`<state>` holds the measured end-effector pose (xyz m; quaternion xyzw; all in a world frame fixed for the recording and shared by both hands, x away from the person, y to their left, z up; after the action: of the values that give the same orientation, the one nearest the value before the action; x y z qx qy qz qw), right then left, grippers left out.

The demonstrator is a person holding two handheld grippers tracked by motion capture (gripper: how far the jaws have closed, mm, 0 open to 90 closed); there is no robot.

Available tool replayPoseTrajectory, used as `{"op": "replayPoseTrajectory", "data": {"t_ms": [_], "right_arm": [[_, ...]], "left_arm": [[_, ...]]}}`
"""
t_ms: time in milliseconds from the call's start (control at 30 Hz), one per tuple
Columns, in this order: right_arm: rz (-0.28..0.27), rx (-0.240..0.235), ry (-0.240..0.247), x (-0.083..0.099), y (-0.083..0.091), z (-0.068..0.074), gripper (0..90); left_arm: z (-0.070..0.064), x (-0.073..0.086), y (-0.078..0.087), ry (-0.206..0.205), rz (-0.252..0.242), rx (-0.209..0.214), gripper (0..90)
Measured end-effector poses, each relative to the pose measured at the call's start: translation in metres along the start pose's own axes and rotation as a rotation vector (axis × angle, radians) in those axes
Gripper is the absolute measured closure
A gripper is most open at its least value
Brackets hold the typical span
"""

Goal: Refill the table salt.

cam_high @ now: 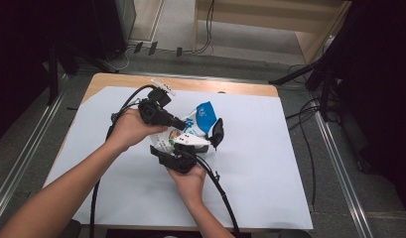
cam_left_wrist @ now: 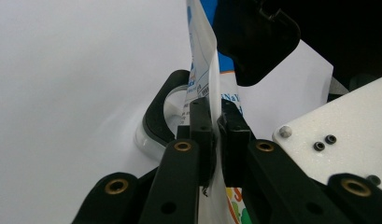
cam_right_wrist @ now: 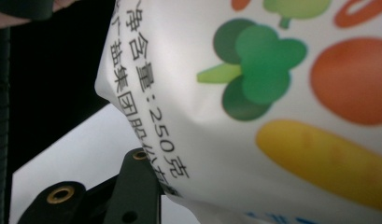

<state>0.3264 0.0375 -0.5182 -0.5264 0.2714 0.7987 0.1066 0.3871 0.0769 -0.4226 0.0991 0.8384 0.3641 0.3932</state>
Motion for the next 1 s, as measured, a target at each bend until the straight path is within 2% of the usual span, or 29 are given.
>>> {"op": "replayPoseTrajectory", "data": {"t_ms": [133,233,633,667,700,767,1000], "right_arm": [[-0.028,-0.005,-0.038,-0.001,0.001,0.001,66.5],[-0.043,-0.024,-0.091,-0.001,0.001,0.0,66.8],[-0.069,-0.013,-0.11,-0.004,0.001,-0.001,67.1],[-0.07,-0.025,-0.131,-0.004,0.001,-0.001,67.2],[-0.075,-0.027,-0.132,-0.005,0.001,-0.001,67.2],[-0.085,-0.025,-0.128,-0.006,0.001,-0.001,67.2],[-0.096,-0.037,-0.165,-0.006,0.0,0.003,66.7]], "left_arm": [[-0.001,0.0,0.001,-0.005,0.001,0.002,85.2],[-0.001,0.0,0.0,-0.007,-0.003,-0.004,83.4],[-0.001,0.0,0.01,-0.002,-0.024,0.005,80.4],[0.0,0.0,0.011,-0.002,-0.024,0.003,80.4],[0.0,0.0,0.012,-0.003,-0.031,0.005,80.5],[-0.001,0.001,0.014,-0.004,-0.029,0.004,82.0],[-0.002,0.001,0.012,-0.003,-0.021,-0.002,86.0]]}}
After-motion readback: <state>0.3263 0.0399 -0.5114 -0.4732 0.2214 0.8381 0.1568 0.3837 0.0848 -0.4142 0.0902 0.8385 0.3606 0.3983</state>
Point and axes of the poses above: each handheld gripper's, and its own axes: y roughly backward along the jaws, x roughly out of its underside, z roughly to its left, the point moved 6 cm from there along -y, roughly forward along the jaws, and after that the axes turned 6 degrees about y, right-handed, at the moved point
